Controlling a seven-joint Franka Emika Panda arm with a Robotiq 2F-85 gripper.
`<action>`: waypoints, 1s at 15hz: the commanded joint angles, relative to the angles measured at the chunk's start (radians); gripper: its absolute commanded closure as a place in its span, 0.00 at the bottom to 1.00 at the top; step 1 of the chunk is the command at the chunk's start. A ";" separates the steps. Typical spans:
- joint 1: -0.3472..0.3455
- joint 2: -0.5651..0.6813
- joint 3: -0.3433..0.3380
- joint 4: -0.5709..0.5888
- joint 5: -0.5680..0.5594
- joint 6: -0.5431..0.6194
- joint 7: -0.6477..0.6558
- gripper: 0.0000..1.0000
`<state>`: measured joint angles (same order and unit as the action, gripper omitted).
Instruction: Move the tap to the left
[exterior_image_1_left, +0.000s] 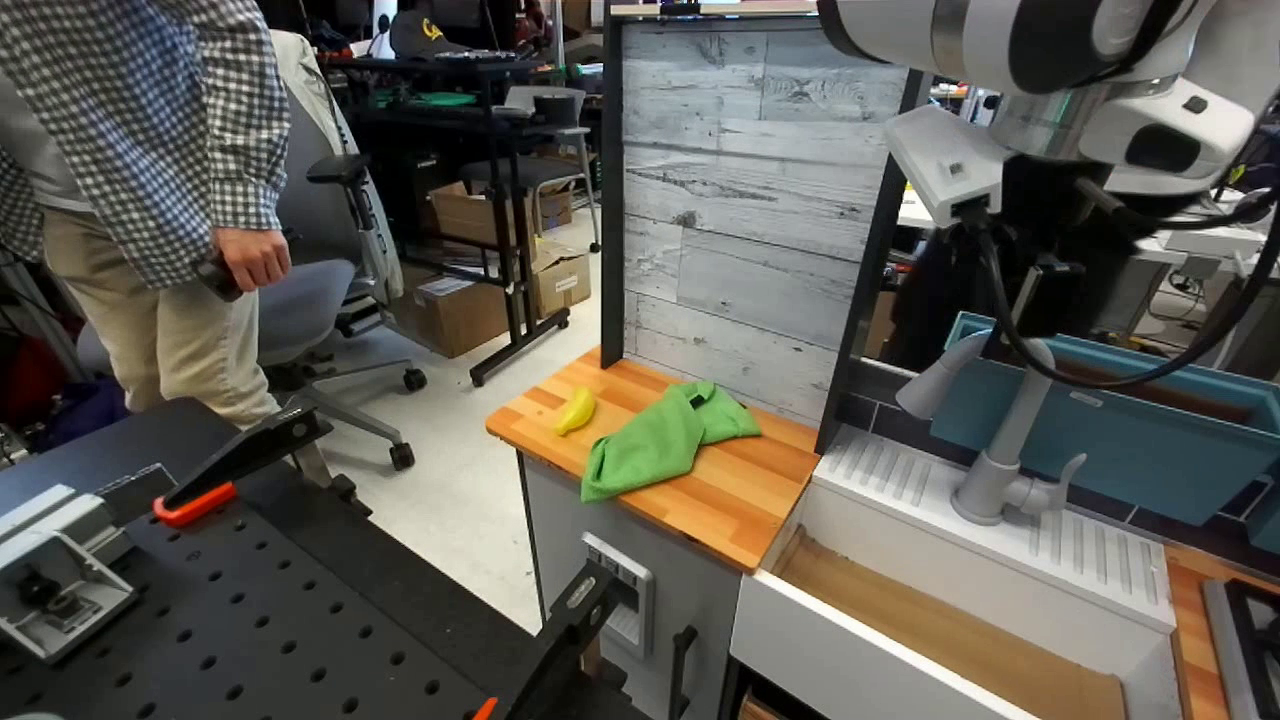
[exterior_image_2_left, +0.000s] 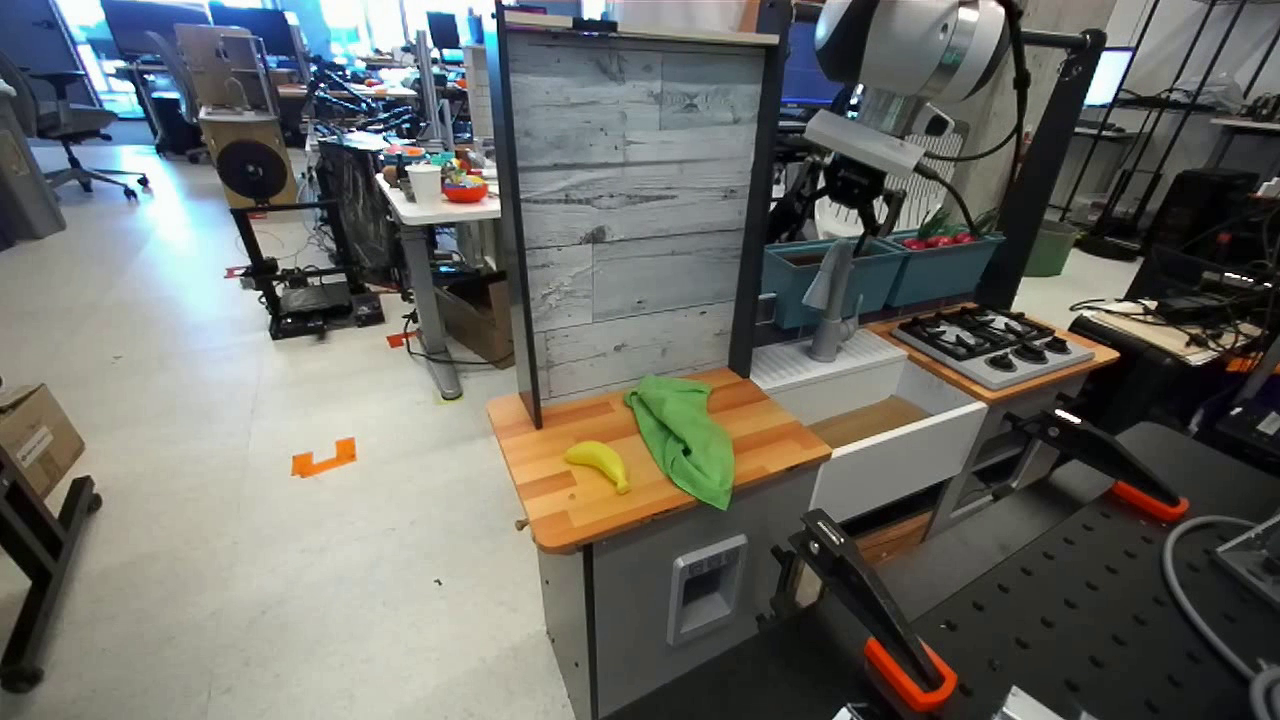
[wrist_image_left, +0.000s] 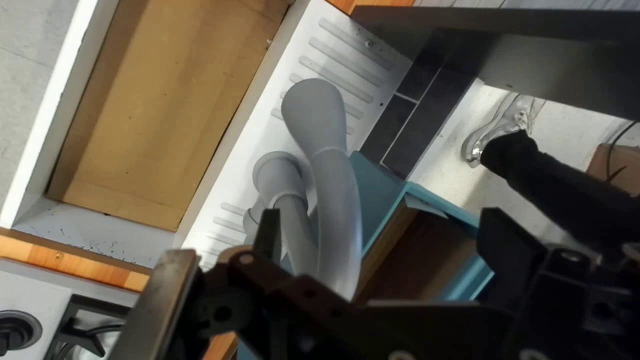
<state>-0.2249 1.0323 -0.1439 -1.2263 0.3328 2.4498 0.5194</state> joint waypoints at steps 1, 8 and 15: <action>0.023 0.062 -0.035 0.042 -0.041 0.063 0.017 0.24; 0.032 0.078 -0.034 0.032 -0.054 0.106 0.013 0.73; 0.032 0.069 -0.007 0.039 -0.029 0.068 0.035 0.98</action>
<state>-0.1972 1.0974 -0.1688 -1.2241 0.2875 2.5401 0.5253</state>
